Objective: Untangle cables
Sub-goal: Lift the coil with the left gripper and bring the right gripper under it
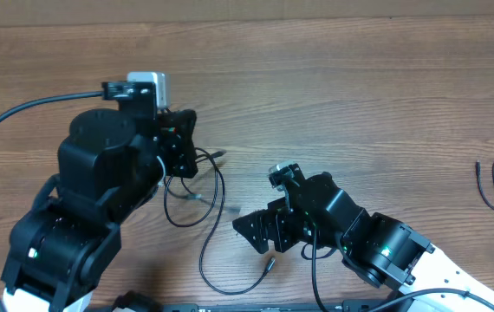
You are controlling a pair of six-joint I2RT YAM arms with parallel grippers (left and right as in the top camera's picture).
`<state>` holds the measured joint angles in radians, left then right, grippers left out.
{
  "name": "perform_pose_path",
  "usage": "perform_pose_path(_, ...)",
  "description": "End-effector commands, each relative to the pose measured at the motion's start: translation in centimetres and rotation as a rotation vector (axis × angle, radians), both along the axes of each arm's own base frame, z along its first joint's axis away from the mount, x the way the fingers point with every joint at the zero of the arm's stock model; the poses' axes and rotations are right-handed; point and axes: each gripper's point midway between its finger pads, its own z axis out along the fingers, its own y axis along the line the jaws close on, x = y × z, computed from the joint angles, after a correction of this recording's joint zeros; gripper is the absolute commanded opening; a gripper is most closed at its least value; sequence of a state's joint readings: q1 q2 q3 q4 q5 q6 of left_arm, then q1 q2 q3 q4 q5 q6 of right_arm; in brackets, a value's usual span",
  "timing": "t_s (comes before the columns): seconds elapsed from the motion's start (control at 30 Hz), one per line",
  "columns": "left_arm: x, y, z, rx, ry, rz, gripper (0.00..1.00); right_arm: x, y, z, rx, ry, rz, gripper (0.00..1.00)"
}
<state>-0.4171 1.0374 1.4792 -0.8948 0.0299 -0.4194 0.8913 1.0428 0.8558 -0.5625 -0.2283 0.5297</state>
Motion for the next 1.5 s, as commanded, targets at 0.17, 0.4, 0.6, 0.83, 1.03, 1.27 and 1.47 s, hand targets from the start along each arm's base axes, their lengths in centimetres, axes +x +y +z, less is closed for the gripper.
perform_pose_path(0.17, -0.1, 0.3, 4.5, -0.123, -0.132, 0.038, 0.04, -0.1, 1.9, 1.5, 0.039, -0.172, 0.171, 0.93)
perform_pose_path(0.4, -0.5, -2.2, 8.0, -0.227, -0.241, -0.106, 0.04, 0.6, 4.6, 0.9, 0.082, -0.212, 0.254, 1.0)
perform_pose_path(0.6, -0.7, -2.5, 8.1, -0.233, -0.241, -0.124, 0.04, 1.2, 6.5, 1.2, 0.128, -0.277, 0.314, 1.0)
perform_pose_path(0.83, -1.1, -3.0, 8.1, -0.322, -0.183, -0.132, 0.04, 5.2, 6.0, 2.8, 0.1, -0.426, 0.133, 1.0)
perform_pose_path(1.03, -2.1, -4.6, 8.4, -0.454, -0.096, -0.2, 0.04, 7.6, 6.1, 5.4, 0.145, -0.541, 0.025, 1.0)
perform_pose_path(1.27, -3.7, -7.2, 9.4, -0.577, -0.012, -0.362, 0.04, 9.0, 7.6, 6.0, 0.205, -0.596, 0.003, 1.0)
perform_pose_path(1.47, -4.4, -8.1, 9.8, -0.637, 0.038, -0.42, 0.04, 9.9, 8.7, 5.7, 0.231, -0.618, -0.003, 1.0)
